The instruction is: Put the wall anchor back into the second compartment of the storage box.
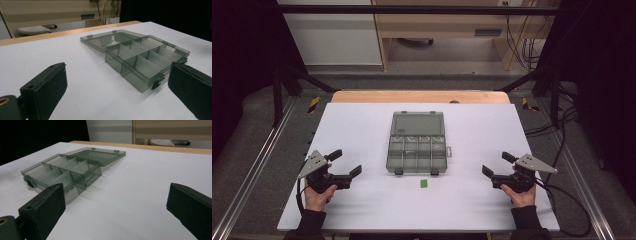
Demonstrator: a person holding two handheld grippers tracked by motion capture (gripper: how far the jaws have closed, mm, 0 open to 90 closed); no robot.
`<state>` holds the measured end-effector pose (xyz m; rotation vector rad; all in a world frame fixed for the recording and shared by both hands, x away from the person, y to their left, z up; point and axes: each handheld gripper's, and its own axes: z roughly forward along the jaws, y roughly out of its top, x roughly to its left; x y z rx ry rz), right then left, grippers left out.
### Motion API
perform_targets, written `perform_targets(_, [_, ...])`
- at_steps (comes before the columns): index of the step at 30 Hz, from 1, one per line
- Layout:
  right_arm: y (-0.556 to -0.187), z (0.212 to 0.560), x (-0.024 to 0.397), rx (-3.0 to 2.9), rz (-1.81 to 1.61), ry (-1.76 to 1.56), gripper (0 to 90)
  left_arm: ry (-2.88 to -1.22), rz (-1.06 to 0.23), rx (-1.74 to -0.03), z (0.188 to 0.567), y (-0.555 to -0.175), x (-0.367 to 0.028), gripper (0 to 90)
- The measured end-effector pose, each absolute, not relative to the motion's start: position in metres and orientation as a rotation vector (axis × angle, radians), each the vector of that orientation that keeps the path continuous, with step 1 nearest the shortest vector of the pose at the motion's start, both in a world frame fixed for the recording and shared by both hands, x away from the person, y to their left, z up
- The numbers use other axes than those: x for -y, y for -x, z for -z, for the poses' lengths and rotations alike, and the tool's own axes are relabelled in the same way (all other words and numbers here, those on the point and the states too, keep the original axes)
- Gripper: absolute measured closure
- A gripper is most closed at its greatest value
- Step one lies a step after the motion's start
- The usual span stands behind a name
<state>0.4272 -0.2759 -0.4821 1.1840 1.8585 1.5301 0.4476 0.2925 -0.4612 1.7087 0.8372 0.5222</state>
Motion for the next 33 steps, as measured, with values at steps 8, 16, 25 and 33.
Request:
perform_targets(8, [-0.427,0.482,0.276,-1.859,-1.527,-1.185,2.4,-1.712,-0.514,-0.837,0.462,-0.448,-0.291,2.0])
perform_targets(16, [-0.427,0.477,0.273,-1.854,-1.509,-1.185,2.4,-1.714,-0.506,-0.837,0.464,-0.448,-0.293,2.0])
perform_targets(25, [-0.426,0.467,0.252,-1.897,-1.479,-1.153,2.2,-1.713,-0.501,-0.845,0.465,-0.449,-0.293,2.1])
perform_targets(33, [-0.422,0.456,0.225,-1.95,-1.46,-1.116,2.2,-1.711,-0.499,-0.844,0.465,-0.449,-0.293,2.2])
